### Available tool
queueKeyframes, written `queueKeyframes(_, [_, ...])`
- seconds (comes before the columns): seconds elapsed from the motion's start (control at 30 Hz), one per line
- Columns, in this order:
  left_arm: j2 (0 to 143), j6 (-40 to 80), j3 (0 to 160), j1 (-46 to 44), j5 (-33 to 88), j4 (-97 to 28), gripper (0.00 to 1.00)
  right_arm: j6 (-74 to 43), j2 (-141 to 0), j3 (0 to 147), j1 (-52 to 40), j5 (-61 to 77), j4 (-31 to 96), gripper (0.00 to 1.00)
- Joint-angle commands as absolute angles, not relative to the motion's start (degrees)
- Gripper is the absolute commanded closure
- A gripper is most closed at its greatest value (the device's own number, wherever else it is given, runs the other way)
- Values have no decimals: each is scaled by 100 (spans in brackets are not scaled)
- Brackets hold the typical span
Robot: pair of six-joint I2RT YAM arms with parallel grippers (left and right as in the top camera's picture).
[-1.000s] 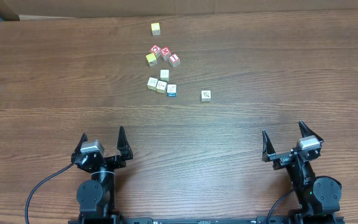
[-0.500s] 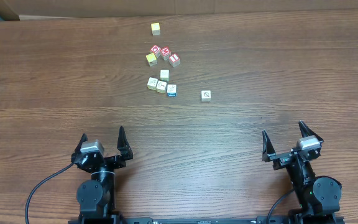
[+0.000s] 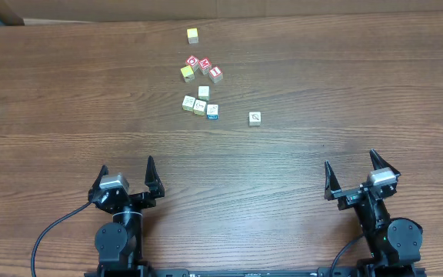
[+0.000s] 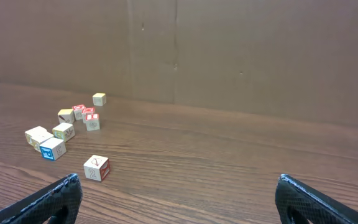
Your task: Flip 5 blocks
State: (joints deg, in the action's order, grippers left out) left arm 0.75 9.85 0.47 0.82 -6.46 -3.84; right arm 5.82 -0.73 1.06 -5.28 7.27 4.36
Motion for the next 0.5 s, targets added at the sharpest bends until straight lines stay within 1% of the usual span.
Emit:
queueKeyframes(0.0, [27,834,27,67,-635,-381,0,580,-27,45,-508,764,414,0])
queueKeyframes(0.17, [27,834,27,67,-633,-384,0,558,-27,45,-508,784,412,0])
queueKeyframes(0.33, [27,834,27,67,-607,-384,0,104,-27,45,-513,781,416,0])
queueKeyframes(0.47, [27,834,27,69,-172,-379,0,104,-27,45,-513,766,414,0])
